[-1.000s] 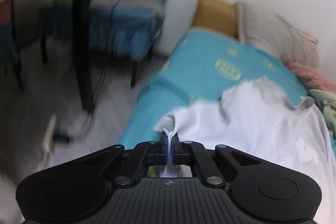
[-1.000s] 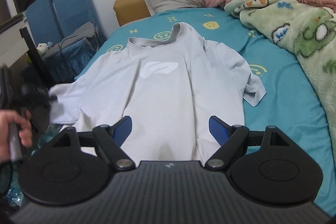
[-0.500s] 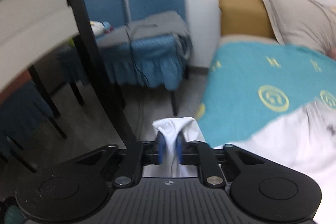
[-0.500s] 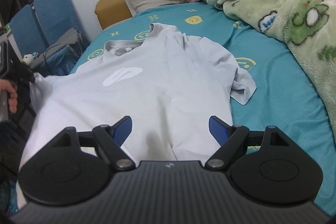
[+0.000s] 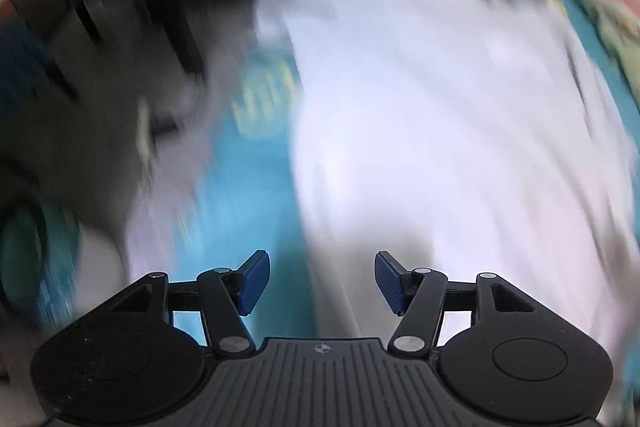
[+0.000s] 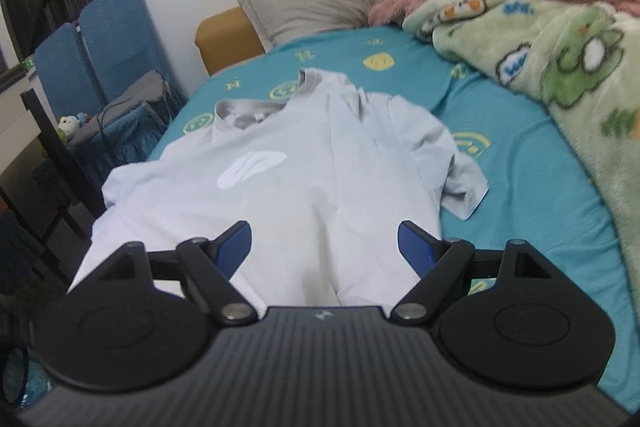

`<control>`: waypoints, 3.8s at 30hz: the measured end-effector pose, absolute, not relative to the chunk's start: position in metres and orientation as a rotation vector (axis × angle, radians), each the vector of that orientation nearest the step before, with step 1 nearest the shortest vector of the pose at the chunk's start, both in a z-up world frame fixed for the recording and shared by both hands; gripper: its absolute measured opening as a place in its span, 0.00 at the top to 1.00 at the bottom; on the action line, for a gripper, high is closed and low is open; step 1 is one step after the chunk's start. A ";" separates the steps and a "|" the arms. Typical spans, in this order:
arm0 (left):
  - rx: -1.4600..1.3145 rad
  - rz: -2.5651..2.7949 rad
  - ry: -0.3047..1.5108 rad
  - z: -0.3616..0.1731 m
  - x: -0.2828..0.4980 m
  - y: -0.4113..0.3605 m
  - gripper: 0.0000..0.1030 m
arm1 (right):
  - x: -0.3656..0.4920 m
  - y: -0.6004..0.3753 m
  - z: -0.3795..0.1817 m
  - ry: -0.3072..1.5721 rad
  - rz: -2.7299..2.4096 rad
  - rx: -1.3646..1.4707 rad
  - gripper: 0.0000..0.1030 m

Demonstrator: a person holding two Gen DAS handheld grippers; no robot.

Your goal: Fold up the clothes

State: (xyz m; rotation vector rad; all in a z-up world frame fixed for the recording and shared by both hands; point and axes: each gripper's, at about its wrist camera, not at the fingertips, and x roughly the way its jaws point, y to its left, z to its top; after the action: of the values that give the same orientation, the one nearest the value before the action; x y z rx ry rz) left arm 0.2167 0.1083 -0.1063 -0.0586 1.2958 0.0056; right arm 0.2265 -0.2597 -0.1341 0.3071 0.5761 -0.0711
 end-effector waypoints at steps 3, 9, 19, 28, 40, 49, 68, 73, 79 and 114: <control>-0.035 -0.035 1.361 -0.120 0.181 0.084 0.42 | 0.214 -0.260 -0.125 0.553 -0.101 0.286 0.20; 0.009 -0.065 1.347 -0.107 0.145 0.068 0.67 | 0.183 -0.266 -0.111 0.546 -0.149 0.294 0.20; 0.040 -0.032 1.330 -0.062 0.104 0.082 0.98 | 0.169 -0.263 -0.102 0.528 -0.153 0.277 0.20; 0.110 0.022 1.371 -0.060 0.083 0.072 0.76 | 0.169 -0.261 -0.103 0.535 -0.135 0.274 0.20; -0.078 0.031 1.481 -0.068 0.086 0.079 0.52 | 0.173 -0.259 -0.102 0.538 -0.125 0.286 0.20; -0.233 0.035 1.476 -0.057 0.091 0.073 0.52 | 0.173 -0.263 -0.103 0.546 -0.128 0.318 0.20; 0.165 -0.024 1.610 -0.047 0.118 0.093 0.96 | 0.172 -0.268 -0.104 0.567 -0.129 0.343 0.20; 0.211 0.030 1.623 -0.046 0.114 0.100 0.88 | 0.171 -0.268 -0.103 0.559 -0.129 0.336 0.20; 0.148 -0.049 1.322 -0.010 0.119 0.059 0.55 | 0.171 -0.266 -0.102 0.555 -0.120 0.327 0.20; -0.053 -0.025 0.763 -0.069 0.137 0.018 0.05 | 0.292 -0.401 -0.162 0.524 -0.117 0.833 0.13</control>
State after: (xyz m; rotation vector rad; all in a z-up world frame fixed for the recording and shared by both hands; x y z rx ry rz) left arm 0.1368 0.0178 -0.0689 -0.0525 0.7628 -0.0247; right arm 0.2919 -0.4014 -0.1623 0.8332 0.5241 -0.1173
